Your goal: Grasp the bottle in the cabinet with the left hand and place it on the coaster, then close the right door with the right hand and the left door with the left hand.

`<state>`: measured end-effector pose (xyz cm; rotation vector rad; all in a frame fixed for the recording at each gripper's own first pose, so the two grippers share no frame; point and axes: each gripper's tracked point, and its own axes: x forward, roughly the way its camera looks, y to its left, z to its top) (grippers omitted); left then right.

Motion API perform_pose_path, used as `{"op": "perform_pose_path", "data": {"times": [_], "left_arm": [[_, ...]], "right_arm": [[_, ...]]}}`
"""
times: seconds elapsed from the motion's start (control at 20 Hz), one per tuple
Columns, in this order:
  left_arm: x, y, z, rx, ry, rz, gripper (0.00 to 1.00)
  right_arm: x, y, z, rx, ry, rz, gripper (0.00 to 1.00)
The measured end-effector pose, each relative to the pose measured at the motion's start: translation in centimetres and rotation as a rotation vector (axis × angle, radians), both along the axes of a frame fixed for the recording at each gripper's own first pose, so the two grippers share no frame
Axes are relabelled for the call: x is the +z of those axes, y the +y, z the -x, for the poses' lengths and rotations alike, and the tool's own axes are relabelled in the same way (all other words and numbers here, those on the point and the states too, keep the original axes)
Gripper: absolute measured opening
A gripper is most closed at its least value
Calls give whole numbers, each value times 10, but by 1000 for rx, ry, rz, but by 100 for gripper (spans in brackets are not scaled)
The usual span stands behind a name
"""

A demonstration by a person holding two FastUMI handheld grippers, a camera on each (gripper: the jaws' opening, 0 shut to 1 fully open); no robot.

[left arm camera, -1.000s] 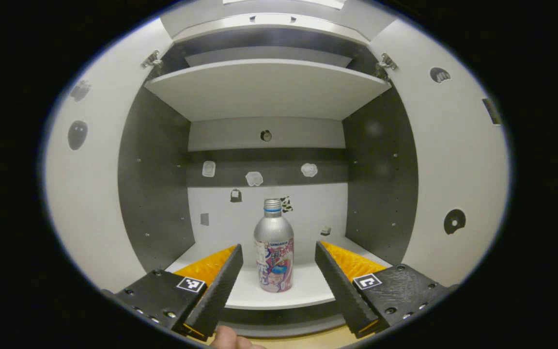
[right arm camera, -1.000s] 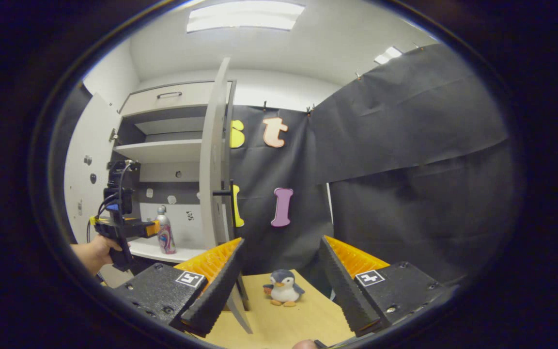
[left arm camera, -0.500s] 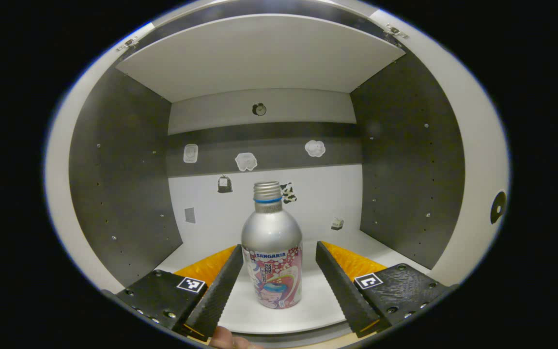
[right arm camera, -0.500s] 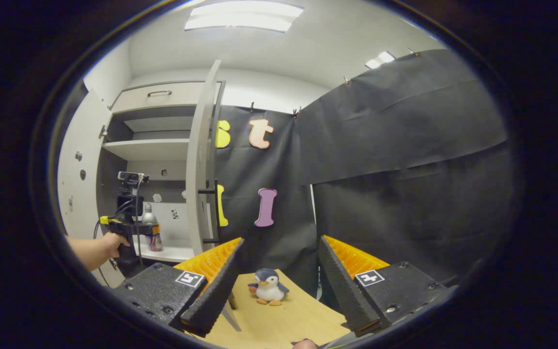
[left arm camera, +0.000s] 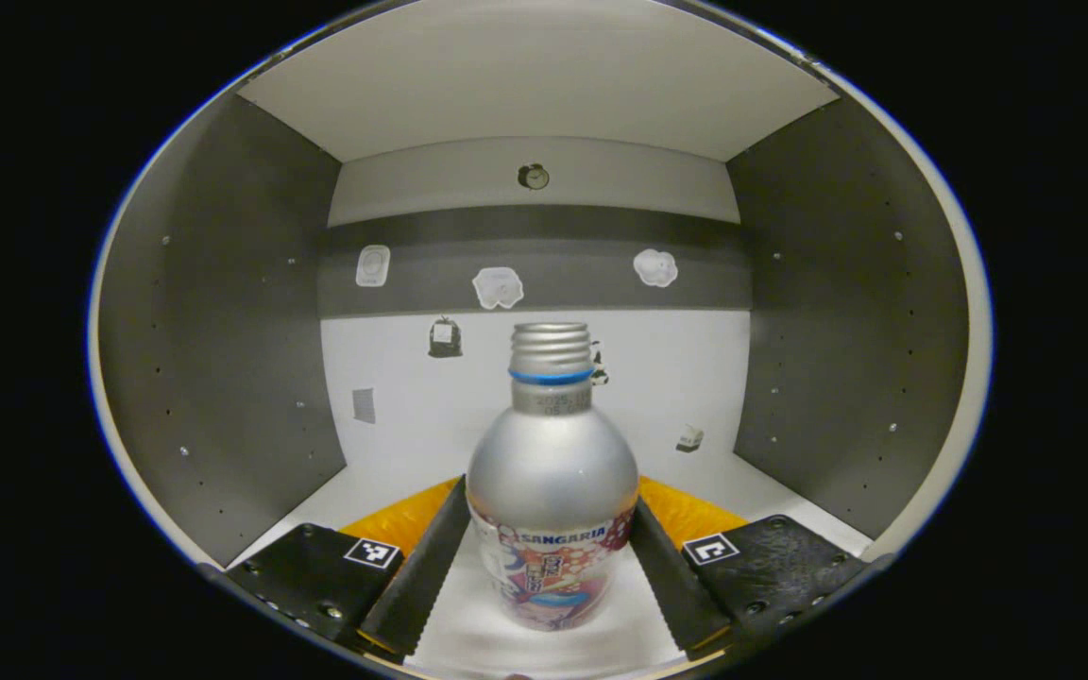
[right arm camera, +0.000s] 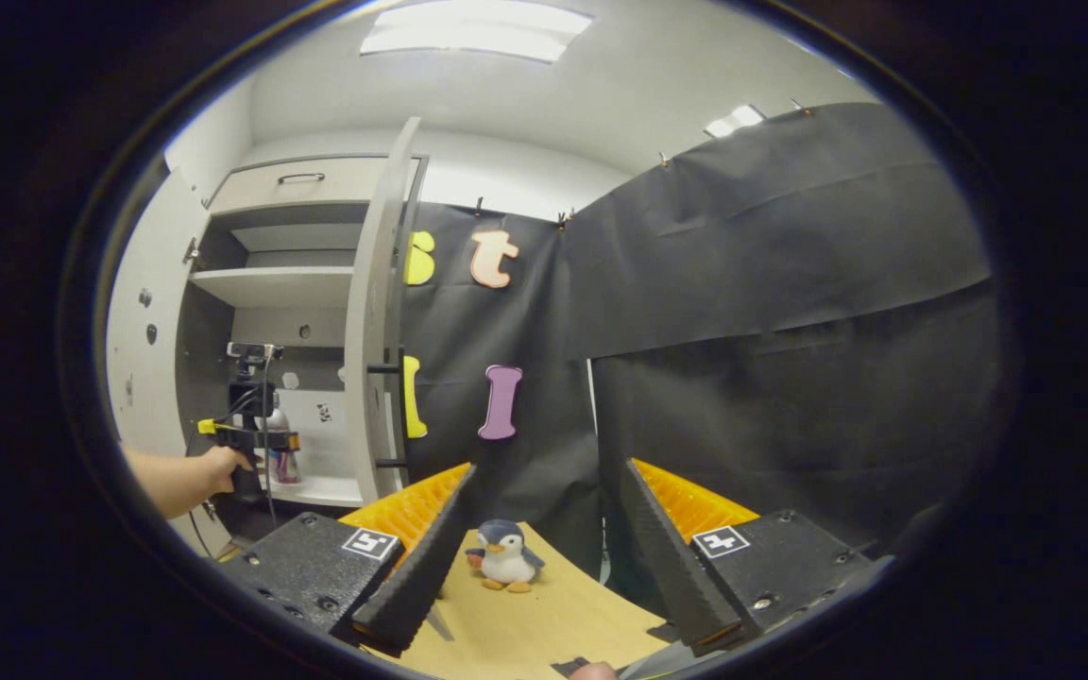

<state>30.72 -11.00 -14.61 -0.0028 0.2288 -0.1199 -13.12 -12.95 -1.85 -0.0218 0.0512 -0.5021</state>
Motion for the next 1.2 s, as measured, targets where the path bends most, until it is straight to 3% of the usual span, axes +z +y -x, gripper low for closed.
{"op": "perform_pose_path", "data": {"times": [0.05,0.1,0.2,0.5,0.6,1.05,1.2], "left_arm": [[0,4,-4,13,-8,-10,96],[0,5,0,10,-4,-14,82],[2,6,6,4,-2,-21,78],[26,3,41,-32,-67,-72,74],[36,1,58,-34,-86,-58,77],[50,15,134,-3,-167,-51,67],[52,22,159,20,-192,-58,71]], "right_arm": [[-1,0,-1,4,2,-2,98],[-2,1,-3,7,4,-5,98],[-3,2,-6,18,4,-14,98],[-10,11,-16,73,13,-22,98],[-13,13,-20,94,19,-28,98],[-34,28,-37,198,63,-63,98],[-39,35,-42,234,76,-71,98]]}}
